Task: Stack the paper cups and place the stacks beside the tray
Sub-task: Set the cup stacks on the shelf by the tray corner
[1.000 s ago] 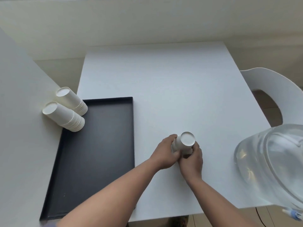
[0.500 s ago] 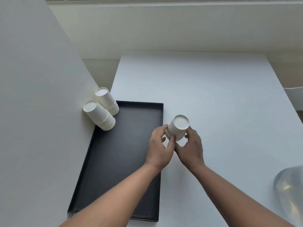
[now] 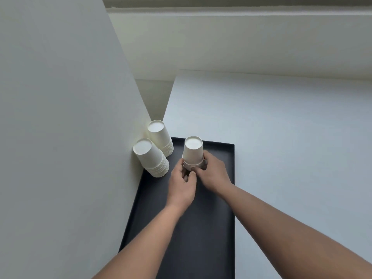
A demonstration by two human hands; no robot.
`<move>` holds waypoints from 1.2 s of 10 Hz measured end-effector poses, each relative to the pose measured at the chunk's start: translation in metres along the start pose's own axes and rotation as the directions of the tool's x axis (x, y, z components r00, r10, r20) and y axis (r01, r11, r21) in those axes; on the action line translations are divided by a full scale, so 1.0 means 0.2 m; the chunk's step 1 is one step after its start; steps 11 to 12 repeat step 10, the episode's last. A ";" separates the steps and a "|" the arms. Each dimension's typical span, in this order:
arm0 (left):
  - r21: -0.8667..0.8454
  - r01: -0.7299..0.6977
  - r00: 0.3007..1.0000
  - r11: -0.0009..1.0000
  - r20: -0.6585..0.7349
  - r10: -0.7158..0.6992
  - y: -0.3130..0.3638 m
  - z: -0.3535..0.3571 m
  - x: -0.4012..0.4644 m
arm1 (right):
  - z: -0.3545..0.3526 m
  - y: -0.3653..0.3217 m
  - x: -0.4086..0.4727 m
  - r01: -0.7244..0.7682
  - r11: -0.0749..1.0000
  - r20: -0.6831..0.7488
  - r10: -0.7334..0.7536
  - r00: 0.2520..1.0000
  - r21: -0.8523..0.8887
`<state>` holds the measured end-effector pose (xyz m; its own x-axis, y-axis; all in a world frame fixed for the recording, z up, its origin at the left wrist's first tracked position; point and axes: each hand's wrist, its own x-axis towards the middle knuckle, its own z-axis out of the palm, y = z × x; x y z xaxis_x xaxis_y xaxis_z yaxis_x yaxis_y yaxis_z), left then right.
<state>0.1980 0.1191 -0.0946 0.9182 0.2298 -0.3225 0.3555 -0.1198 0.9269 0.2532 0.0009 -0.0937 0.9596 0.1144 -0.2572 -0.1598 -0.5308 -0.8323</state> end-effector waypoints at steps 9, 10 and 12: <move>0.176 0.043 0.999 0.983 -0.037 -0.037 -0.03 0.01 0.08 | 0.07 -0.06 0.08 -0.129 0.988 0.148 0.115 0.982 0.090; 0.248 -0.018 0.999 0.969 -0.036 0.028 0.00 0.03 0.02 | 0.03 -0.05 0.00 -0.041 0.999 0.108 0.042 0.993 -0.010; 0.248 -0.018 0.999 0.969 -0.036 0.028 0.00 0.03 0.02 | 0.03 -0.05 0.00 -0.041 0.999 0.108 0.042 0.993 -0.010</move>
